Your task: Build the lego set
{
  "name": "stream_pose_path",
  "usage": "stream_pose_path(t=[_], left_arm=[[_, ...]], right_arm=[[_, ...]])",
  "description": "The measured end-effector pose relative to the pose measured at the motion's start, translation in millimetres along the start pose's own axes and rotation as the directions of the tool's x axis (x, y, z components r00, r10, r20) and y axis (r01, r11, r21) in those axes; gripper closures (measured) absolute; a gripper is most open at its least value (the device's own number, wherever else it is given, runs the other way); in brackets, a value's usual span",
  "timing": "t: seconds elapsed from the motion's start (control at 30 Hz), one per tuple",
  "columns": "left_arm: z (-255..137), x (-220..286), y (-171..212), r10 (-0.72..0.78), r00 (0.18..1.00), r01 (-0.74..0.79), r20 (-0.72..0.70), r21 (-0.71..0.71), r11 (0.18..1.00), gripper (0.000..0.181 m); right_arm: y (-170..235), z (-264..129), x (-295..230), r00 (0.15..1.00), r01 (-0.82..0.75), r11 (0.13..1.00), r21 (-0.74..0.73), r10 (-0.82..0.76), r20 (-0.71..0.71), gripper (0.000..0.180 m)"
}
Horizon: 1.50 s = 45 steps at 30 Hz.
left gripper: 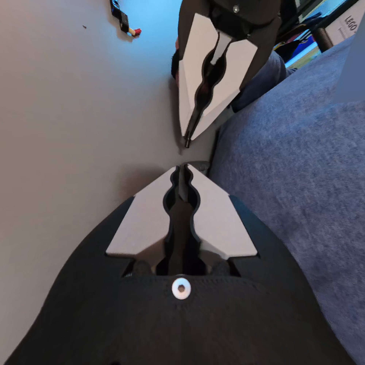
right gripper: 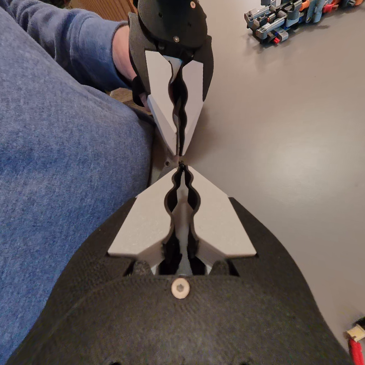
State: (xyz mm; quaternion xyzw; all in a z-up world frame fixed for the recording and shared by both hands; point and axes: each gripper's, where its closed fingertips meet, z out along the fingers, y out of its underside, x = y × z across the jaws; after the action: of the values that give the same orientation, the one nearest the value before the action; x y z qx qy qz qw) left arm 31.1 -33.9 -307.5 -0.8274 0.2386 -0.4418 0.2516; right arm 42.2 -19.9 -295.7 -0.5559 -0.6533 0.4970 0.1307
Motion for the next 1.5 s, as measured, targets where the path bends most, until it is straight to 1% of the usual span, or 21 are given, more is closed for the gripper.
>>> stream_pose_path(t=[0.07,0.13,0.2,0.3,0.4,0.53,0.6,0.67,0.77,0.9,1.1,1.23,1.33,1.43,1.5], left_arm=[[-3,-5,-4,0.017,0.999,-0.018,0.040,0.020,1.000,0.180],[-9,-14,-9,-0.003,0.997,-0.001,0.078,0.052,0.999,0.181],[-16,-32,-13,-0.081,0.985,0.069,0.153,0.087,0.994,0.181],[-25,-48,-20,-0.217,0.962,0.188,0.165,0.173,0.967,0.181],[-27,-54,-25,-0.333,0.936,0.302,0.113,0.225,0.926,0.181],[-21,-55,-26,-0.389,0.917,0.364,0.086,0.214,0.906,0.181],[-20,-54,-27,-0.403,0.912,0.380,0.079,0.210,0.901,0.181],[-20,-54,-25,-0.407,0.910,0.385,0.075,0.203,0.900,0.181],[-20,-53,-25,-0.430,0.903,0.417,0.020,0.205,0.885,0.181],[-21,-53,-27,-0.433,0.902,0.426,-0.011,0.201,0.882,0.181],[-29,-52,-33,-0.384,0.923,0.378,-0.016,0.216,0.900,0.181],[-30,-56,-28,-0.350,0.935,0.334,0.049,0.207,0.920,0.180],[-28,-55,-30,-0.314,0.947,0.292,0.071,0.218,0.931,0.181],[-25,-58,-25,-0.253,0.956,0.228,0.150,0.168,0.959,0.181],[-25,-58,-25,-0.234,0.959,0.208,0.162,0.162,0.965,0.181]], right_arm=[[0,-1,0,1.000,-0.003,1.000,0.006,0.003,-0.002,0.178],[-1,-4,2,1.000,-0.003,1.000,0.020,0.003,-0.018,0.178],[-3,-6,5,0.999,0.008,0.999,0.034,-0.007,-0.036,0.178],[-12,-7,2,0.993,0.092,0.995,0.050,-0.088,-0.074,0.178],[-18,4,-2,0.977,0.188,0.982,0.016,-0.185,-0.106,0.178],[-12,32,8,0.931,0.302,0.943,-0.139,-0.323,-0.168,0.179],[-11,42,16,0.904,0.334,0.921,-0.199,-0.373,-0.208,0.178],[-10,44,25,0.888,0.330,0.917,-0.222,-0.381,-0.256,0.178],[-11,38,35,0.897,0.287,0.937,-0.198,-0.335,-0.287,0.178],[-17,32,37,0.928,0.231,0.966,-0.112,-0.254,-0.274,0.178],[-21,29,43,0.930,0.213,0.973,-0.090,-0.230,-0.288,0.178],[-23,29,46,0.937,0.194,0.978,-0.077,-0.208,-0.279,0.178],[-27,29,46,0.945,0.185,0.981,-0.058,-0.193,-0.263,0.178],[-27,29,49,0.945,0.177,0.982,-0.064,-0.187,-0.269,0.178],[-27,29,50,0.949,0.166,0.984,-0.061,-0.177,-0.262,0.178]])
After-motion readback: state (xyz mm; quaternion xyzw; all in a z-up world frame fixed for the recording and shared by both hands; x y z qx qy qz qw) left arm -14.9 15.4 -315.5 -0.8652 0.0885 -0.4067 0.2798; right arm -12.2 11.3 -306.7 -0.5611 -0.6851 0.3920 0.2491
